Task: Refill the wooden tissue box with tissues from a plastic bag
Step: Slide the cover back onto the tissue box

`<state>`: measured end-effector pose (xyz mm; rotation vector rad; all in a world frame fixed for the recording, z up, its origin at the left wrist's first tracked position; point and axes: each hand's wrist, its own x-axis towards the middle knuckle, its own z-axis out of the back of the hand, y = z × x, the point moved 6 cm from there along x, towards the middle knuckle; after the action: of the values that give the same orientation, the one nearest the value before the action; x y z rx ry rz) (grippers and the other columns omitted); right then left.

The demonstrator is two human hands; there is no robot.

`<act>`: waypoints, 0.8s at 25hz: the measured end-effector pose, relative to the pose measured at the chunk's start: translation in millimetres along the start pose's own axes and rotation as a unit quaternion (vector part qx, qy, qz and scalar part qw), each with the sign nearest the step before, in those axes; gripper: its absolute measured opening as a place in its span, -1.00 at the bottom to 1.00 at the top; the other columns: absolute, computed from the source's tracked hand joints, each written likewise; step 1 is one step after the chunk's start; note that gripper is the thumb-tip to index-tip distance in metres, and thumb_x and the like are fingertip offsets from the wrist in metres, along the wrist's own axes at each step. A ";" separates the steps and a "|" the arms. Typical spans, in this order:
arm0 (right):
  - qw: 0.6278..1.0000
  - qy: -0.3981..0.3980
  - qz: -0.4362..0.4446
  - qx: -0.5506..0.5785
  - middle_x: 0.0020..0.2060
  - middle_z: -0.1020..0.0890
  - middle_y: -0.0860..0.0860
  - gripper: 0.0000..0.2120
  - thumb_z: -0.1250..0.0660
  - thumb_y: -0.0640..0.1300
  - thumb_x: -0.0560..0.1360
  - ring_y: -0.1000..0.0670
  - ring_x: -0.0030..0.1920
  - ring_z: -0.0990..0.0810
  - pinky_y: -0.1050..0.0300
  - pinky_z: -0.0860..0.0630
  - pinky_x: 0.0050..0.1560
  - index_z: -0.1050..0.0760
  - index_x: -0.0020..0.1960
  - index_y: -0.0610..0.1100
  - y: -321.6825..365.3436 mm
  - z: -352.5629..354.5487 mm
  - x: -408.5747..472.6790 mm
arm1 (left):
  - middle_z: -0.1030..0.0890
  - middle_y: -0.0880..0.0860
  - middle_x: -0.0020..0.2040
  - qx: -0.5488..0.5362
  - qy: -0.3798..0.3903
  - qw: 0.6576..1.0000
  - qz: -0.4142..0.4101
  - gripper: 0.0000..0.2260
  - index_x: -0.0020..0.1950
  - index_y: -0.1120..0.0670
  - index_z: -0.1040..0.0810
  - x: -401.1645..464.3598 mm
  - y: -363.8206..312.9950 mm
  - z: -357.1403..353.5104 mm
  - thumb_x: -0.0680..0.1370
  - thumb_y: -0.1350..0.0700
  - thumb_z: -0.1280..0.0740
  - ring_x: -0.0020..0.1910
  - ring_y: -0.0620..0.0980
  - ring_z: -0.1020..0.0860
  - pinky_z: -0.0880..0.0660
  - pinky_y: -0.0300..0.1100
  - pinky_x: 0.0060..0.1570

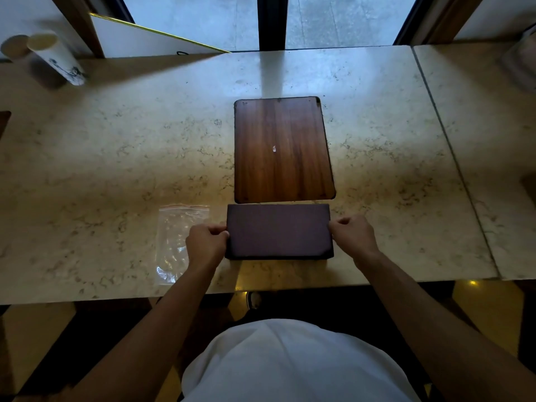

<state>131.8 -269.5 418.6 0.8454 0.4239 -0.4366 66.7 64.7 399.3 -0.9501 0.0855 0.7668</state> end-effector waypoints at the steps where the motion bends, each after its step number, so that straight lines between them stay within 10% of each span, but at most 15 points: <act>1: 1.000 -0.001 0.017 -0.024 -0.47 -0.51 -0.04 -0.71 -0.31 -0.11 0.44 -0.03 -0.41 -0.45 0.04 -0.37 -0.34 -0.46 -0.45 -0.11 2.5 -1.2 -3.2 | -0.75 0.08 0.02 -0.007 -0.004 1.000 0.004 -0.80 0.10 0.13 -0.73 -1.7 2.2 -0.7 0.51 0.29 -0.42 -0.21 -0.28 -0.55 -0.44 -0.37 -0.24; 8: 1.000 0.012 0.002 0.009 -0.39 -0.54 -0.10 -0.69 -0.31 -0.01 0.50 -0.05 -0.32 -0.51 -0.01 -0.44 -0.26 -0.46 -0.35 -0.14 -1.6 0.5 2.8 | -0.68 0.14 -0.09 -0.072 0.048 0.993 0.086 -0.91 -0.12 0.11 -0.62 5.2 3.0 -6.0 0.56 0.19 -0.35 -0.03 0.15 -0.66 -0.63 0.20 0.07; 13: 0.963 0.160 -0.174 0.131 0.02 -0.63 -0.14 -0.52 -0.15 0.27 0.57 -0.15 -0.01 -0.63 0.00 -0.56 -0.19 -0.52 0.12 -0.14 -5.2 -18.5 10.5 | -0.59 0.14 0.07 -0.060 0.198 0.953 0.220 -0.55 0.17 0.13 -0.51 6.7 -14.4 -20.6 0.63 -0.25 -0.18 -0.02 0.11 -0.57 -0.52 -0.01 -0.14; 20: 0.955 0.209 -0.181 0.108 -0.01 -0.58 -0.18 -0.28 0.03 0.46 0.51 -0.19 -0.01 -0.60 -0.05 -0.57 -0.14 -0.45 0.09 -0.18 15.1 -15.0 24.7 | -0.55 0.17 -0.06 -0.058 0.253 0.935 0.242 -0.32 -0.11 0.13 -0.45 12.3 -43.5 -20.9 0.56 -0.45 0.10 -0.11 0.12 -0.53 -0.45 0.07 -0.04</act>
<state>157.6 -253.8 406.2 1.0812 0.9458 -0.6540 108.3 40.7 412.5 -1.2440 0.7561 0.9671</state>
